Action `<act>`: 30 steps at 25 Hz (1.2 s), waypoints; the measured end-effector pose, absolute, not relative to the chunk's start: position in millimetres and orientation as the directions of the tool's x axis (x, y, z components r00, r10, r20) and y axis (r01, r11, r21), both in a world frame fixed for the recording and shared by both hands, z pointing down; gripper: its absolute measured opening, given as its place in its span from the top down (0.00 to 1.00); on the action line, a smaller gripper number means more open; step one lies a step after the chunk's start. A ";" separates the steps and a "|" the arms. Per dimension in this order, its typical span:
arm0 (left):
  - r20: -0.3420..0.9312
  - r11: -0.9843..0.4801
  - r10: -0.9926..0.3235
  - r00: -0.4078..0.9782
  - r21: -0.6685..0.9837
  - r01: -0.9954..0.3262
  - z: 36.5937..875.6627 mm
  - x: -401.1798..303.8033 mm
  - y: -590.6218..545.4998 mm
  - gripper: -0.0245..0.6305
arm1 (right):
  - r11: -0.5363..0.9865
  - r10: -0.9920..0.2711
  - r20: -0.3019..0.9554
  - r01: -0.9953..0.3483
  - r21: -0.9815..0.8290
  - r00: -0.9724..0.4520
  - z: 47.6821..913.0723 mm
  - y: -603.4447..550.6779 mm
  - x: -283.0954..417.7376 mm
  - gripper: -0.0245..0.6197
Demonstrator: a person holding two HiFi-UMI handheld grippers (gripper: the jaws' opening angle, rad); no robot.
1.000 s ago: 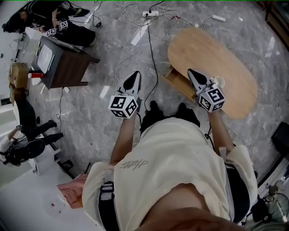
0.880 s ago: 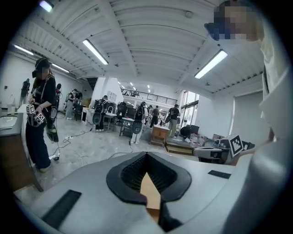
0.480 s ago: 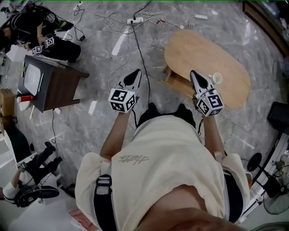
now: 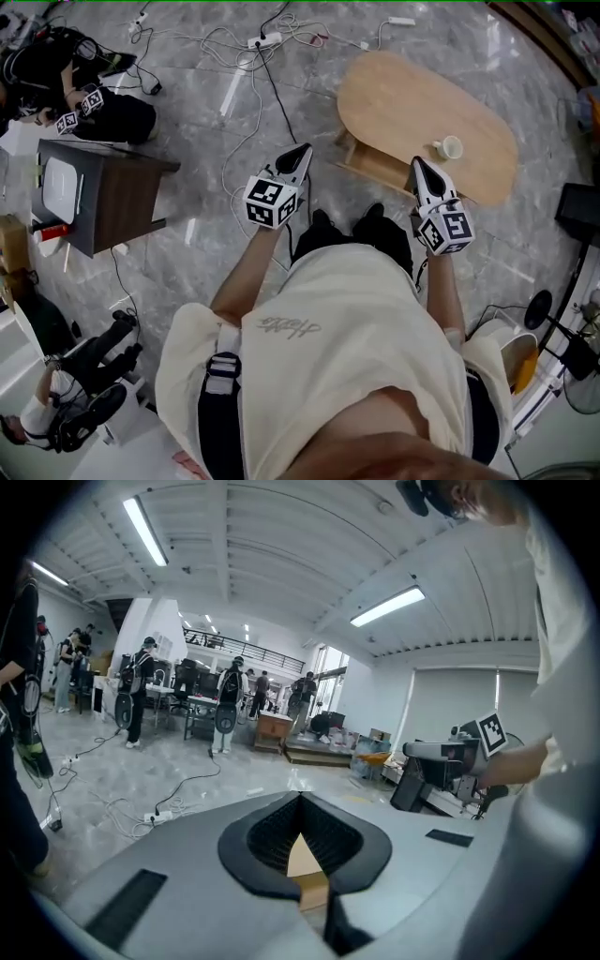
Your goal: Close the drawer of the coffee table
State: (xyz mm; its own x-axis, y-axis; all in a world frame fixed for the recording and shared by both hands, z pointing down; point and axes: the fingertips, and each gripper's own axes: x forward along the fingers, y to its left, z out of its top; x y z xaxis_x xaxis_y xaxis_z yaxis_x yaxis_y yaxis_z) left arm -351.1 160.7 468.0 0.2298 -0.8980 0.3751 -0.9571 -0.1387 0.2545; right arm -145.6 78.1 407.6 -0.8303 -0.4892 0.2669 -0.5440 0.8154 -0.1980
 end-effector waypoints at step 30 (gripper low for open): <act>0.399 -0.325 -0.840 0.368 0.173 -0.930 443.7 -156.2 -101.7 0.96 | 0.690 -0.591 0.268 -0.649 -0.320 -0.761 473.7 -140.5 40.8 0.97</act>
